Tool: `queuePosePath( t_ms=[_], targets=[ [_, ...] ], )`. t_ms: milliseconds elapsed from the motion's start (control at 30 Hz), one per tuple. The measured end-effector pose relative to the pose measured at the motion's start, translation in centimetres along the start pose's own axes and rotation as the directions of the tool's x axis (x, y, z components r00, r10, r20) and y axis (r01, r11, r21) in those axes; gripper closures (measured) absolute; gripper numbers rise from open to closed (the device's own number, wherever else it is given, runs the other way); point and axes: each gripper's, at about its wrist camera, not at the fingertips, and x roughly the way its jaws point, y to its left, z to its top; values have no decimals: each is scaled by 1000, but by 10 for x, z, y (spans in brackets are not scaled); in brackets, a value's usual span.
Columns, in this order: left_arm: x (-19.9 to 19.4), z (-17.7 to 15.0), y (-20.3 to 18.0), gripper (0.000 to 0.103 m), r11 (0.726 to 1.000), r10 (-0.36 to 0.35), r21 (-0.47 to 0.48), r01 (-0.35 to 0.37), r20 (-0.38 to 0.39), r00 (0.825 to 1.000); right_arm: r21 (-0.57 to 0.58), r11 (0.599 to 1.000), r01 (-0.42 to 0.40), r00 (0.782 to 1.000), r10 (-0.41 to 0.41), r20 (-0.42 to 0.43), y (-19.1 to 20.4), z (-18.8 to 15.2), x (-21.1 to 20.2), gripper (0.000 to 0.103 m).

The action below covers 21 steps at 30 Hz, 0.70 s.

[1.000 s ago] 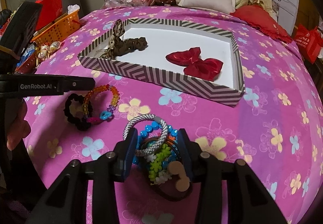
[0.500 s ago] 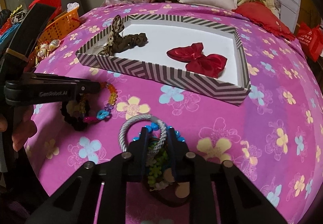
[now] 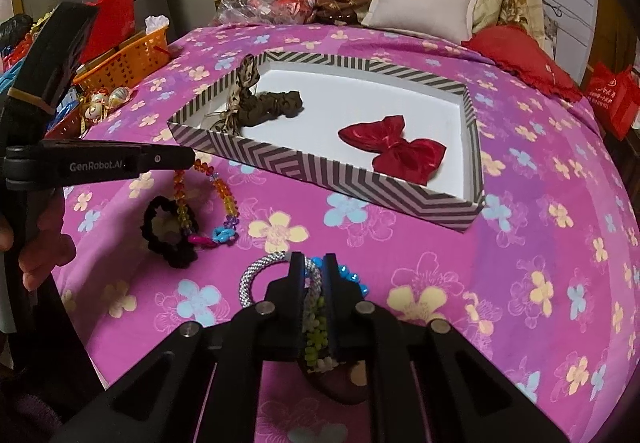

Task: Organize jewelry

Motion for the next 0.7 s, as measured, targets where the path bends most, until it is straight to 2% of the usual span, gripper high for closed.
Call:
queuePosePath(
  t_ms=[133, 233, 500, 567, 633, 700],
  targets=[
    [-5, -1, 4, 103, 1000, -5, -15, 5, 8, 1000, 23, 999, -28, 999, 28, -26, -3, -1, 5, 93],
    [-9, -1, 3, 103, 1000, -7, -14, 7, 18, 1000, 45, 999, -22, 999, 24, -48, -8, -3, 11, 72],
    [-9, -2, -3, 103, 1000, -7, -2, 7, 21, 1000, -42, 999, -1, 995, -4, -101, 2, -4, 22, 72],
    [-9, -3, -4, 103, 1000, -1, 3, 1, 21, 1000, -51, 999, 3, 993, -9, -117, 2, -4, 27, 80],
    [-10, -3, -4, 103, 1000, 3, 6, -3, 23, 1000, -60, 998, 9, 994, -16, -110, 3, -5, 27, 82],
    [-11, -3, -3, 103, 1000, 4, 3, -4, 25, 1000, -64, 998, 5, 995, -11, -98, 4, -6, 24, 89]
  ],
)
